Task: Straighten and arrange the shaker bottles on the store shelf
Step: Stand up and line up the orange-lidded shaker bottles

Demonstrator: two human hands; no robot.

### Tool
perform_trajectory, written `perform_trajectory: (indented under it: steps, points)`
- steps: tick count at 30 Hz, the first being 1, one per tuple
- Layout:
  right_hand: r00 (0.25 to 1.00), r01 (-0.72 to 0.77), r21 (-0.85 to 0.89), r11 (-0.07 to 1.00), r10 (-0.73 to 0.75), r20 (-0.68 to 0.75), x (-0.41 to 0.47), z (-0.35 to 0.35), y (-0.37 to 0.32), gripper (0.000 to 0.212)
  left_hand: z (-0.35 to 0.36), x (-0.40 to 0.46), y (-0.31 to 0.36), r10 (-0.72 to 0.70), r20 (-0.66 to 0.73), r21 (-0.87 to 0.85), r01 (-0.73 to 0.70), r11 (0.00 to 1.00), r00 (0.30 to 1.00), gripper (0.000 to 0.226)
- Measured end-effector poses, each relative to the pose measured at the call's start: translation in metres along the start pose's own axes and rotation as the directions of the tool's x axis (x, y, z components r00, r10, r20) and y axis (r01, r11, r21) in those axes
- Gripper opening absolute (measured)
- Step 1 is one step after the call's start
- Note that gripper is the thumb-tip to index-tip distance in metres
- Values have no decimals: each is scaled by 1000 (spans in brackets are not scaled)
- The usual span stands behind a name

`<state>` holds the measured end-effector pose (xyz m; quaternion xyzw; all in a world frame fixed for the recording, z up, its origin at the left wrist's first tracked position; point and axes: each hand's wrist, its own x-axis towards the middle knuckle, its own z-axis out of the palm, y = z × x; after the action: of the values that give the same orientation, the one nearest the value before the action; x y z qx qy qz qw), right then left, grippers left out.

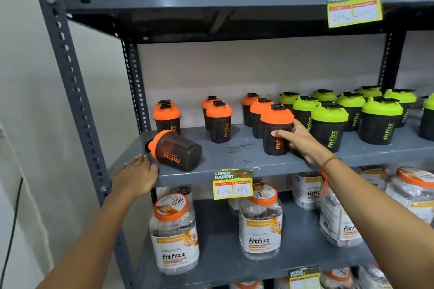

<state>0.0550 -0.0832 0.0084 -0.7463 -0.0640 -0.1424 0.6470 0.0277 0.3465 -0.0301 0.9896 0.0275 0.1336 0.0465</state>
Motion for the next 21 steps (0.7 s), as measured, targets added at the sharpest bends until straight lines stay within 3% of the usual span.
perform_trajectory:
  steps: [4,7,10,13,15,17,19,21]
  points:
    - [1000,-8,-51,999,9,9,0,-5,2,64,1,0,0,0,3,10,0,1000,1000,59]
    - [1000,16,-13,1000,-16,14,-6,-4,-5,89,0,-2,-1,-6,-1,12,6,1000,1000,60]
    - [972,154,-97,983,-168,-163,-11,5,-20,93,-2,-4,1,-10,-3,-1,10,1000,1000,60]
    - [793,379,-387,841,-510,-332,-18,25,-43,71,-5,-7,4,-17,-7,-16,17,1000,1000,60]
    - [653,499,-496,710,-685,-323,-23,48,-63,60,-7,-9,5,-18,-8,-29,18,999,1000,59]
    - [593,572,-546,612,-768,-241,-26,79,-84,50,-9,-11,6,-15,-7,-40,15,999,1000,59]
    - [649,605,-539,587,-755,-93,-25,115,-102,43,-9,-12,6,-12,-11,-44,12,999,1000,59]
    - [768,580,-548,604,-630,119,-24,152,-113,45,-10,-13,6,-8,-10,-44,8,999,1000,59]
